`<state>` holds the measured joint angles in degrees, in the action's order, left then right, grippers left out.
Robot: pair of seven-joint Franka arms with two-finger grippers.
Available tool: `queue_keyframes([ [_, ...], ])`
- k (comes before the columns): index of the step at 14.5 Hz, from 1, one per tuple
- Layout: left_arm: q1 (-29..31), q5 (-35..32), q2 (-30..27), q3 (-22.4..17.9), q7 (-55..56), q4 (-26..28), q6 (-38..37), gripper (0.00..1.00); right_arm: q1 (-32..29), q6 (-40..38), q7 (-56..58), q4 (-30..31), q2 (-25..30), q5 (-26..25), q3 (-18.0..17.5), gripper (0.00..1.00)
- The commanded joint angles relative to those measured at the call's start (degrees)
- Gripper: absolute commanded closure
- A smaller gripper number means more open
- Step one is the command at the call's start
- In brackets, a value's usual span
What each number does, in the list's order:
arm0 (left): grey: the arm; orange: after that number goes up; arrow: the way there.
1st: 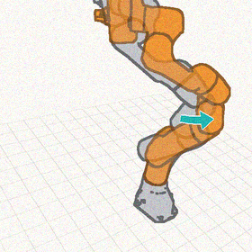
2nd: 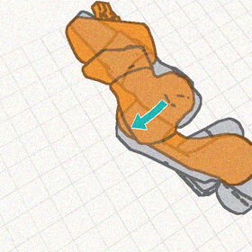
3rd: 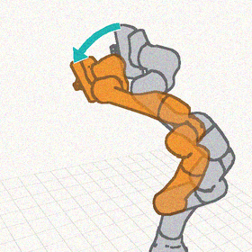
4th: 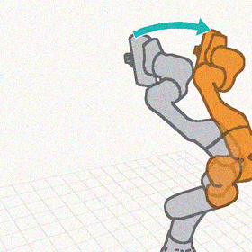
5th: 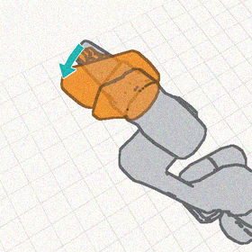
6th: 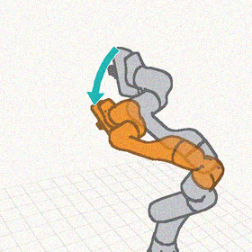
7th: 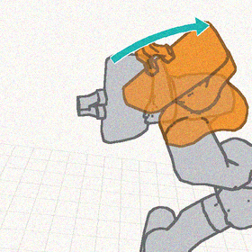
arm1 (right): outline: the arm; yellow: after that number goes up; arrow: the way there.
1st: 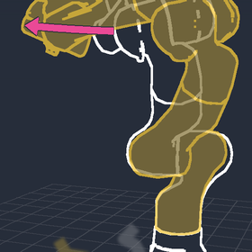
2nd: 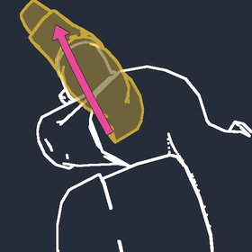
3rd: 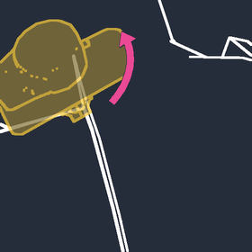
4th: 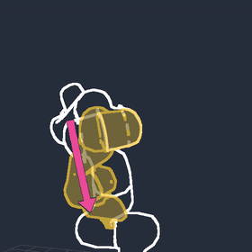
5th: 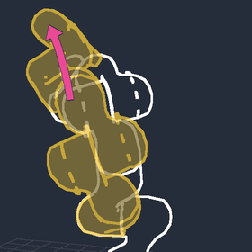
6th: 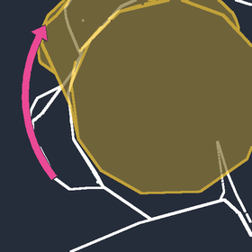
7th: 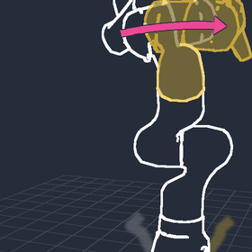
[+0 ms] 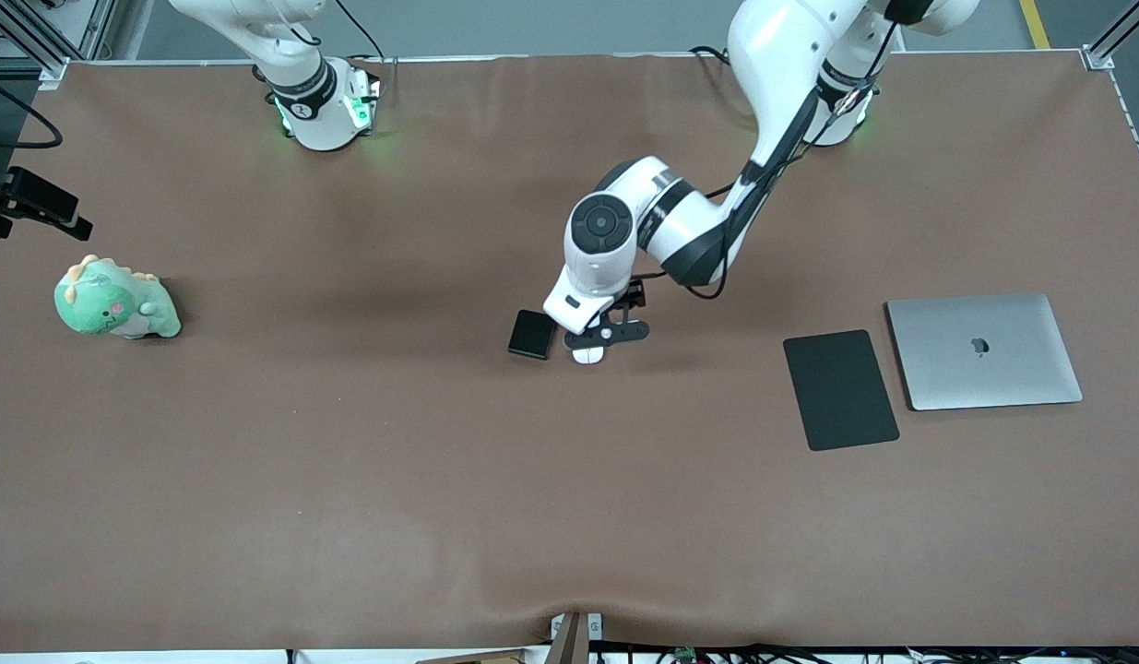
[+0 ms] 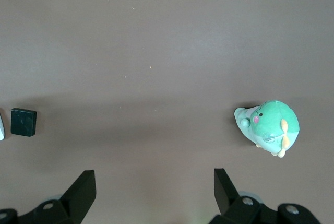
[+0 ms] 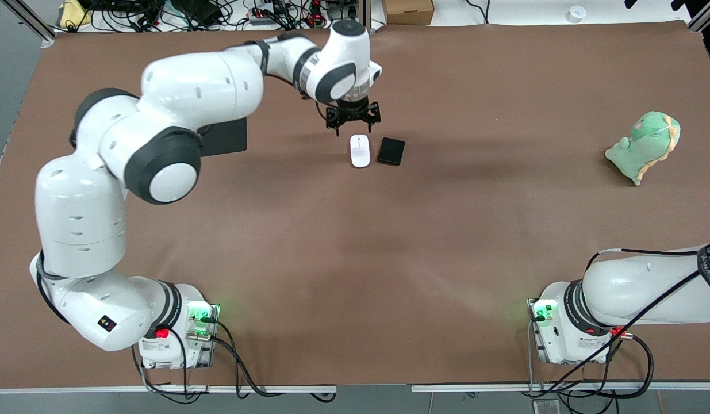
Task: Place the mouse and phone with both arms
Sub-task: 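Lower the left gripper over the white mouse and grasp it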
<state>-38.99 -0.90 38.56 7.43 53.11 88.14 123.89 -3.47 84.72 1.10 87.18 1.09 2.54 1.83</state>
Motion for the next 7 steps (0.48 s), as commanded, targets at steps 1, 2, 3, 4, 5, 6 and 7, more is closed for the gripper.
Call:
queue_keyframes([
  [1,-1.1,-0.3,3.9,-0.5,2.6,-1.2,4.6,0.02,-0.2,-3.1,0.3,-1.0,-0.5,-0.5,-0.4,0.00],
  [2,-1.1,-0.2,4.5,-0.5,3.0,-1.3,5.6,0.08,-0.1,-4.2,0.4,-1.0,-1.3,-0.5,-0.4,0.00],
  [3,-1.1,-0.2,5.0,-0.5,3.2,-1.2,6.5,0.10,-0.4,-5.3,0.5,-1.0,-2.0,-0.5,-0.5,0.00],
  [4,-1.1,-0.3,5.6,-0.5,3.3,-1.2,7.2,0.10,-0.6,-5.9,0.6,-1.0,-3.1,-0.5,-0.5,0.00],
  [5,-1.1,-0.3,6.1,-0.5,3.3,-1.2,7.9,0.10,-0.7,-6.7,0.7,-1.0,-4.1,-0.4,-0.5,0.00],
  [6,-1.1,-0.3,6.7,-0.6,3.3,-1.2,8.6,0.10,-0.4,-7.5,0.8,-1.0,-4.3,-0.4,-0.5,0.00],
  [7,-1.1,-0.3,7.3,-0.6,3.3,-1.3,9.7,0.10,-0.4,-8.2,1.0,-1.0,-4.4,-0.4,-0.5,0.00],
])
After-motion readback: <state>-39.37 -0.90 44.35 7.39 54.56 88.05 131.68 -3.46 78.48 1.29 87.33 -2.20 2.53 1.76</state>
